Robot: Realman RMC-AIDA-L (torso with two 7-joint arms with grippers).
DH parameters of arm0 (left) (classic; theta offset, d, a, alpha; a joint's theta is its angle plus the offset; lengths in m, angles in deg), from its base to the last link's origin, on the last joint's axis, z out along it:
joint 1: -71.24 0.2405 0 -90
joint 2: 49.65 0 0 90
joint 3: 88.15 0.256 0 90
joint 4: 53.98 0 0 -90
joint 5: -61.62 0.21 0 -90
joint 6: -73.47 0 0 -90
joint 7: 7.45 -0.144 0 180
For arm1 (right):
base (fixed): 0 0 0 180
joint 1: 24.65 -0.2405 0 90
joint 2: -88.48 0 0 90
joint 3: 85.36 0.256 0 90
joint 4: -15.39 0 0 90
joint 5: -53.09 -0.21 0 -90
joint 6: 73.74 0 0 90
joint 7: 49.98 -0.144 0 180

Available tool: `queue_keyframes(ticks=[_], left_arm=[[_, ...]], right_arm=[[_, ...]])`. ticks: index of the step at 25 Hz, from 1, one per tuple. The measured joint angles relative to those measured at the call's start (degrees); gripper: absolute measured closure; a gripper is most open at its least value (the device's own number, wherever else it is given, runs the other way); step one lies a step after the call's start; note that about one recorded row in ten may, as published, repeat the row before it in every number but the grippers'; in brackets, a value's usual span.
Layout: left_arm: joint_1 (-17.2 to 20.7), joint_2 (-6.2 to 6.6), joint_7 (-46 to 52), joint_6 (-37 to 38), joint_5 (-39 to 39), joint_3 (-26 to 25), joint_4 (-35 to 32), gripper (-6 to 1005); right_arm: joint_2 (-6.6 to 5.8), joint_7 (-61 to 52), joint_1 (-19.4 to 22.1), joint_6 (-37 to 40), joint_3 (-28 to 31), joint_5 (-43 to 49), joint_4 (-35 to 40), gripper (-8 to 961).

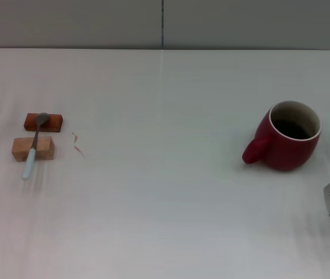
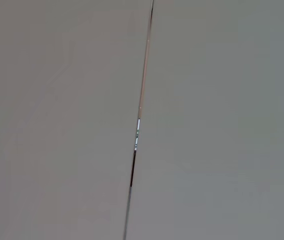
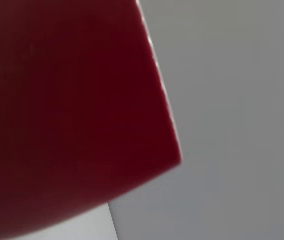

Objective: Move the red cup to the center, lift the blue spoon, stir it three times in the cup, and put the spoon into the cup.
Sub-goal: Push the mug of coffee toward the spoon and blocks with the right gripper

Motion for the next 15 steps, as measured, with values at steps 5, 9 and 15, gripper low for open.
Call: queue_keyframes(ticks=[5, 9, 15], left_arm=[[-0.02, 0.00, 0.00, 0.00, 0.00, -0.07, 0.00, 156], [0.07, 0.00, 0.00, 0.02, 0.00, -0.55, 0.00, 155], [0.14, 0.00, 0.00, 0.37, 0.01, -0.65, 0.00, 155]], right_arm=[[0.07, 0.02, 0.09, -1.55, -1.16, 0.00, -1.01, 885], [0.12, 0.04, 0.16, -2.75, -2.36, -0.01, -2.03, 885], [0.13, 0.12, 0.26, -4.17, -3.99, -0.01, -3.04, 885]])
